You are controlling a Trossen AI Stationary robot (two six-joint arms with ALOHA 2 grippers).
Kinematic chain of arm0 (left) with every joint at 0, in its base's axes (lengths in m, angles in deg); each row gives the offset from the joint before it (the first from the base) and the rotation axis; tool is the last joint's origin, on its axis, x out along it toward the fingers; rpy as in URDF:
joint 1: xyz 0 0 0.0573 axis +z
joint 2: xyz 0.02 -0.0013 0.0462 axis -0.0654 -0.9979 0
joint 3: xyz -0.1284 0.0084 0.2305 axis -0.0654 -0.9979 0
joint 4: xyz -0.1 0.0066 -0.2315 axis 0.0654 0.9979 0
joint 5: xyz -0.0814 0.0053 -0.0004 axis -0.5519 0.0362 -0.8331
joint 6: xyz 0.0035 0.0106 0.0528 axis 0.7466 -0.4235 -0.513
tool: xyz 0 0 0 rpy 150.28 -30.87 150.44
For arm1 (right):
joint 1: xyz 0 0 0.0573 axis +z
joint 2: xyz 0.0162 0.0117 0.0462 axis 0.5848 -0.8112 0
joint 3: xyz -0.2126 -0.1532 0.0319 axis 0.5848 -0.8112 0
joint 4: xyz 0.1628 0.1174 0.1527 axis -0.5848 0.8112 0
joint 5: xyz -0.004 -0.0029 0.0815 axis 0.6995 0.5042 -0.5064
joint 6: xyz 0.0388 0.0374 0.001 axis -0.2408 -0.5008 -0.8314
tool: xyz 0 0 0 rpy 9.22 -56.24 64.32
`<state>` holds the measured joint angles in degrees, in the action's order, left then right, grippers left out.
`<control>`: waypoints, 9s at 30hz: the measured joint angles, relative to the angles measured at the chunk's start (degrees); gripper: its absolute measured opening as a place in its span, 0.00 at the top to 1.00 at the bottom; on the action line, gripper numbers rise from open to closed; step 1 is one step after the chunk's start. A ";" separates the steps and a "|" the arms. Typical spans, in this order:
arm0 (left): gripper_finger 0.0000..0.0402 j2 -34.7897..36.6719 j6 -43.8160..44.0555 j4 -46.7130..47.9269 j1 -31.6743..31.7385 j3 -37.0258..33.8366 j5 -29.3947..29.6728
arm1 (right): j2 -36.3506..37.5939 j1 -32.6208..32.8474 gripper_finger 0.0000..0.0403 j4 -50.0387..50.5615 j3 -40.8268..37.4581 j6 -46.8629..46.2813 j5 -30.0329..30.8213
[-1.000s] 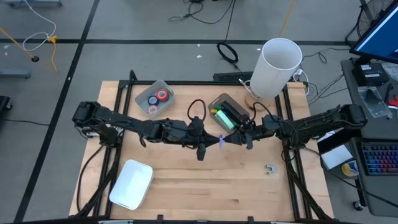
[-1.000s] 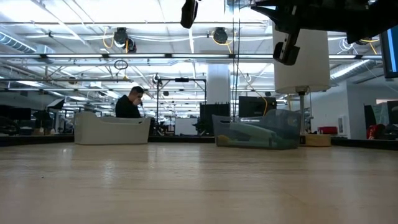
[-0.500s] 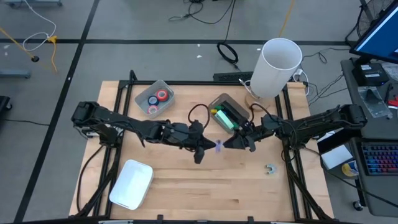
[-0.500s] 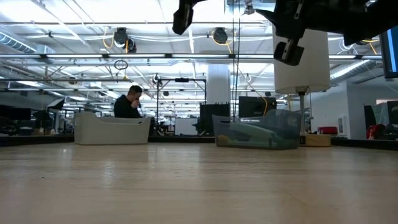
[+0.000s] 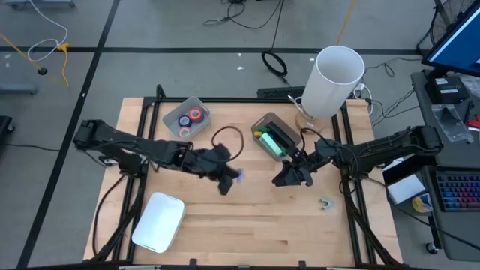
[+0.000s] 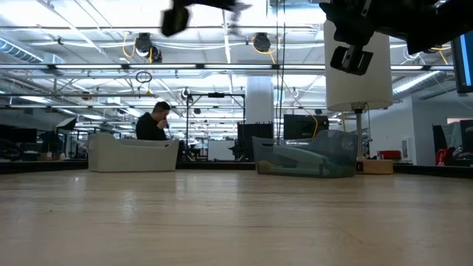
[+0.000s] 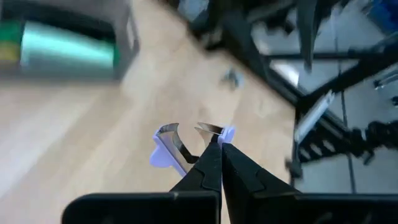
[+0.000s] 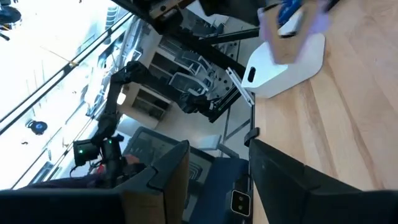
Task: Pick and place Stapler, Stapler remover, tape
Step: Put the purple staple remover into the white bin, then put the blue staple remover into the white bin
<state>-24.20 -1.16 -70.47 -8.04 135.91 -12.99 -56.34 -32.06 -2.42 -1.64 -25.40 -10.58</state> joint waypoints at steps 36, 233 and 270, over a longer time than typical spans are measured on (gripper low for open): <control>1.00 2.10 78.20 37.11 -31.81 -10.67 -28.25 | -0.02 -3.02 0.61 1.49 0.00 3.07 1.92; 0.77 -10.37 -18.16 -57.60 2.16 -10.64 4.92 | 6.30 -4.46 1.00 -18.68 -10.44 1.60 24.79; 0.77 -17.88 -15.13 -59.79 4.30 -3.23 -5.14 | 3.67 -4.41 1.00 -18.16 -7.13 3.96 24.61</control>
<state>-42.08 -16.29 -130.26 -3.74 132.68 -18.13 -52.66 -36.47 -20.57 -8.77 -21.44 14.03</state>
